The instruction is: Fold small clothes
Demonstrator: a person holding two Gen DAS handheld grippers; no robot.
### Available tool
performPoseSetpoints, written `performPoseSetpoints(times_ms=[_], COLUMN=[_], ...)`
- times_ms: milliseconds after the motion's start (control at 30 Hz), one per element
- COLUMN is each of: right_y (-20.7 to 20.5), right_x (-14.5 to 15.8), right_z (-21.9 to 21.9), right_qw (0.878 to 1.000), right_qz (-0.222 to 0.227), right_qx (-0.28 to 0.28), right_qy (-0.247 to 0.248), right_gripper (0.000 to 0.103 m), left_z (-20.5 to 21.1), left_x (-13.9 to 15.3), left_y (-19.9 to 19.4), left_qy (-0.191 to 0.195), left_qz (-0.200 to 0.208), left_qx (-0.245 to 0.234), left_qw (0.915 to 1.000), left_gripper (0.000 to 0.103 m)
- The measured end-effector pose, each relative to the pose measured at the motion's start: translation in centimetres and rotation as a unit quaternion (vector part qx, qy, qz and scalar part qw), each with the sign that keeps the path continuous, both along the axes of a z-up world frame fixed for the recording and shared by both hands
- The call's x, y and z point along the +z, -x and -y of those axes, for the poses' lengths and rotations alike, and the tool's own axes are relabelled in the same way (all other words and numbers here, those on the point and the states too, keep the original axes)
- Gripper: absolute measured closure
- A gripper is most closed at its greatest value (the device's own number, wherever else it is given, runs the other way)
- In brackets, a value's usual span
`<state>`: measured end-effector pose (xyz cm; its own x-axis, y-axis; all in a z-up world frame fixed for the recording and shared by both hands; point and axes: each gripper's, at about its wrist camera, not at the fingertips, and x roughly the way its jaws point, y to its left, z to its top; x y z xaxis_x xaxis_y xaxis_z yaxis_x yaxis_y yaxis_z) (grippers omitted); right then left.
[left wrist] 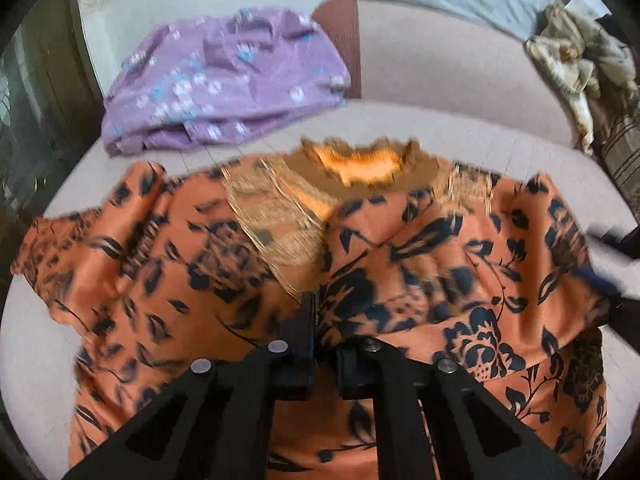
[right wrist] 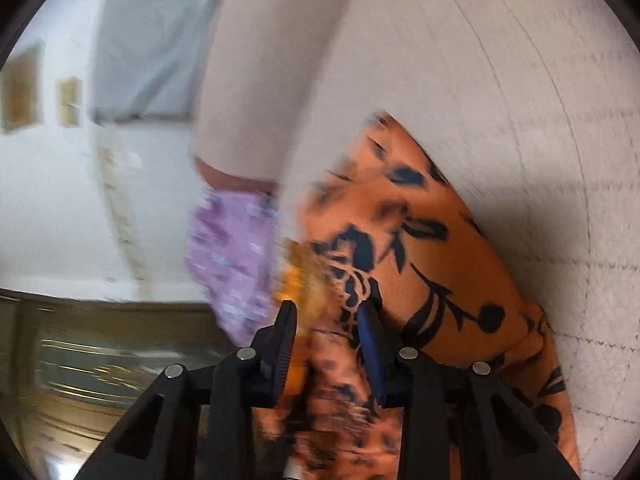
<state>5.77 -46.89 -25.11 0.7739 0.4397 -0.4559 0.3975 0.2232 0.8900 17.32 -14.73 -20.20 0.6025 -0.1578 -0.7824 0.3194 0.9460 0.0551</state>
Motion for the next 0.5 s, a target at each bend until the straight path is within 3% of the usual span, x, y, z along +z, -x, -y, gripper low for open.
performPoseSetpoints(times_ms=[100, 167, 233, 267, 300, 367, 500], right_y=[-1.2, -1.5, -1.5, -1.6, -1.6, -1.6, -1.2], right_x=[-1.5, -1.9, -1.3, -1.0, -0.7, 0.1, 1.9], right_z=[-1.3, -2.0, -2.3, -2.5, -2.7, -3.1, -4.0], right_qw=[0.996, 0.994, 0.993, 0.993, 0.992, 0.989, 0.984], right_qz=[-0.074, -0.085, -0.085, -0.085, -0.086, -0.084, -0.056], right_qx=[0.039, 0.05, 0.052, 0.056, 0.057, 0.058, 0.063], right_qy=[0.032, 0.041, 0.058, 0.067, 0.078, 0.108, 0.154], right_gripper=[0.071, 0.072, 0.072, 0.072, 0.072, 0.07, 0.069], left_z=[-2.5, -4.7, -6.5, -7.3, -7.8, -9.5, -15.0], left_x=[1.1, 1.3, 0.5, -0.4, -0.8, 0.0, 3.4], left_y=[-0.6, -1.6, -2.8, -3.4, -3.6, -2.9, -1.1], left_qy=[-0.003, 0.003, 0.013, -0.003, -0.028, -0.055, -0.046], left_qz=[0.012, 0.005, -0.035, -0.075, -0.09, -0.067, -0.008], left_qx=[0.006, 0.027, 0.032, 0.034, 0.043, 0.047, 0.064], left_qw=[0.9999, 0.9996, 0.9988, 0.9966, 0.9946, 0.9951, 0.9969], left_gripper=[0.095, 0.094, 0.082, 0.067, 0.063, 0.06, 0.032])
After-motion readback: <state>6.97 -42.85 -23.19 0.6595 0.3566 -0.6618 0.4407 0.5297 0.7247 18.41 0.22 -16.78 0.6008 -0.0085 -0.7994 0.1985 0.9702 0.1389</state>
